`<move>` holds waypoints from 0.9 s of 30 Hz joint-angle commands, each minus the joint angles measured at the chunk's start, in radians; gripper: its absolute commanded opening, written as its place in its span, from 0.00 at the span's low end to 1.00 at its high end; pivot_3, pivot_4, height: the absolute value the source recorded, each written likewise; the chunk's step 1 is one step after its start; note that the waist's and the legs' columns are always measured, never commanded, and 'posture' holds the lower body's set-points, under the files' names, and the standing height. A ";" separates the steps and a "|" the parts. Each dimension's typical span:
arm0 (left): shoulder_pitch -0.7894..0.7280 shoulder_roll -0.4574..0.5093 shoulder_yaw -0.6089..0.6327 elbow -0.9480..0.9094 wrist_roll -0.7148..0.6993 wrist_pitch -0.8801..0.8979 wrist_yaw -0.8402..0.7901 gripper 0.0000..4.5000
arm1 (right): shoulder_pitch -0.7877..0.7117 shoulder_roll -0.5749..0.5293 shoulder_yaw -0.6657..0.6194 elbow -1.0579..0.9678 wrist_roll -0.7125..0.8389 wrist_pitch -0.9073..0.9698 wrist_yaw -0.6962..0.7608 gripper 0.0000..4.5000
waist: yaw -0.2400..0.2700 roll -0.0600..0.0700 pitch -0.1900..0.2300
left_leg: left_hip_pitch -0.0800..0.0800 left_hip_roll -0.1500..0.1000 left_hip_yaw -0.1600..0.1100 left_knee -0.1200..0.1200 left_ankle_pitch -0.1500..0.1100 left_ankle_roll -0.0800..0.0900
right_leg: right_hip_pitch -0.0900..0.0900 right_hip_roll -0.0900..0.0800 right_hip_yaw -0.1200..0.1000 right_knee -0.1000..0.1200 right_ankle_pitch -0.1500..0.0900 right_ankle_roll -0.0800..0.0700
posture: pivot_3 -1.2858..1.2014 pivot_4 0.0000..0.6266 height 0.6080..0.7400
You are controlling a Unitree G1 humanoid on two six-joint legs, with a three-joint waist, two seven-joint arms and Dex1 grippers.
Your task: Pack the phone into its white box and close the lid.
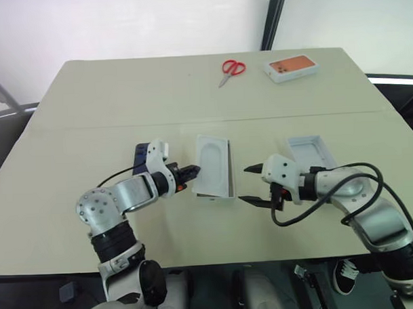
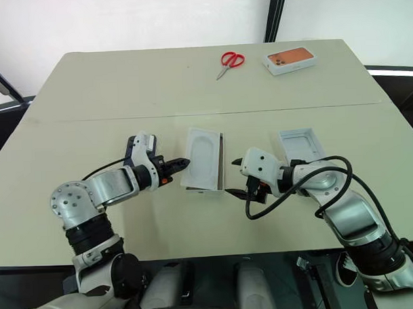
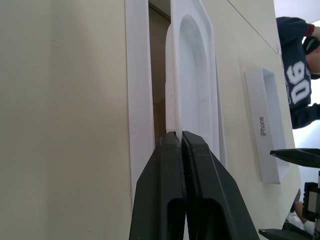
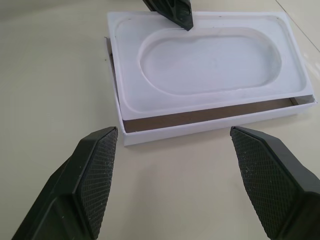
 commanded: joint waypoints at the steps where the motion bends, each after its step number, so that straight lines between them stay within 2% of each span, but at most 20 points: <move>1: -0.016 -0.020 0.007 -0.014 -0.041 0.008 0.017 0.00 | 0.000 0.000 -0.011 -0.006 -0.004 -0.031 -0.005 0.84 | 0.000 0.000 0.000 | 0.000 0.000 0.000 0.000 0.000 0.000 | 0.000 0.000 0.000 0.000 0.000 0.000 | 0.52 0.24 1.00; 3: -0.016 -0.029 0.008 -0.016 -0.047 0.008 0.027 0.00 | 0.001 -0.001 -0.008 -0.001 -0.007 -0.039 -0.006 0.84 | 0.000 0.000 0.000 | 0.000 0.000 0.000 0.000 0.000 0.000 | 0.000 0.000 0.000 0.000 0.000 0.000 | 0.52 0.24 1.00; 6: -0.015 -0.034 0.008 -0.018 -0.056 0.008 0.040 0.19 | 0.000 -0.001 -0.007 0.003 -0.009 -0.046 -0.006 0.84 | 0.000 0.000 0.000 | 0.000 0.000 0.000 0.000 0.000 0.000 | 0.000 0.000 0.000 0.000 0.000 0.000 | 0.52 0.24 1.00; 10: -0.009 -0.017 0.006 -0.017 -0.076 0.008 0.044 0.59 | -0.008 0.004 -0.007 0.011 -0.011 -0.053 -0.009 0.84 | 0.000 0.000 0.000 | 0.000 0.000 0.000 0.000 0.000 0.000 | 0.000 0.000 0.000 0.000 0.000 0.000 | 0.52 0.24 1.00; 13: -0.004 0.037 0.003 -0.019 -0.106 0.008 0.031 0.94 | -0.021 0.014 -0.012 0.019 -0.011 -0.056 -0.019 0.84 | -0.002 0.000 0.000 | 0.000 0.000 0.000 0.000 0.000 0.000 | 0.000 0.000 0.000 0.000 0.000 0.000 | 0.52 0.24 1.00; 14: -0.005 0.069 0.002 -0.023 -0.118 0.008 0.015 0.99 | -0.029 0.024 -0.015 0.022 -0.010 -0.056 -0.027 0.84 | -0.004 0.000 0.000 | 0.001 0.000 0.000 0.000 0.000 0.000 | 0.000 0.000 0.000 0.000 0.000 0.000 | 0.52 0.24 1.00; 20: -0.020 0.215 0.027 -0.030 -0.178 0.007 -0.069 0.99 | -0.077 0.078 -0.024 0.035 0.014 -0.026 -0.053 0.84 | -0.003 0.000 0.000 | 0.000 0.000 0.000 0.000 0.000 -0.001 | -0.001 0.001 0.000 0.000 0.000 0.000 | 0.52 0.24 1.00; 21: -0.019 0.238 0.022 -0.032 -0.186 0.008 -0.081 1.00 | -0.081 0.081 -0.020 0.038 0.013 -0.026 -0.053 0.72 | -0.002 0.000 0.000 | 0.000 0.001 0.000 0.000 0.000 -0.001 | -0.001 0.001 0.000 0.000 0.000 0.000 | 0.52 0.24 1.00; 22: -0.017 0.255 0.013 -0.036 -0.188 0.007 -0.091 1.00 | -0.083 0.081 -0.016 0.040 0.009 -0.030 -0.050 0.65 | -0.001 0.000 0.000 | 0.000 0.001 0.000 0.000 0.000 -0.001 | 0.000 0.000 0.000 0.000 0.000 0.000 | 0.52 0.24 1.00; 23: -0.014 0.266 0.004 -0.038 -0.194 0.003 -0.099 1.00 | -0.084 0.081 -0.012 0.044 0.005 -0.034 -0.049 0.55 | 0.000 0.000 0.000 | 0.000 0.001 0.000 0.000 0.000 -0.001 | -0.001 0.000 0.000 0.000 0.000 0.000 | 0.52 0.24 1.00; 27: -0.004 0.263 -0.017 -0.042 -0.232 -0.017 -0.101 1.00 | -0.094 0.084 0.001 0.060 -0.003 -0.049 -0.045 0.09 | 0.004 0.000 0.000 | 0.000 0.000 0.000 0.000 0.000 -0.001 | 0.000 -0.001 0.000 0.000 0.000 0.000 | 0.52 0.24 1.00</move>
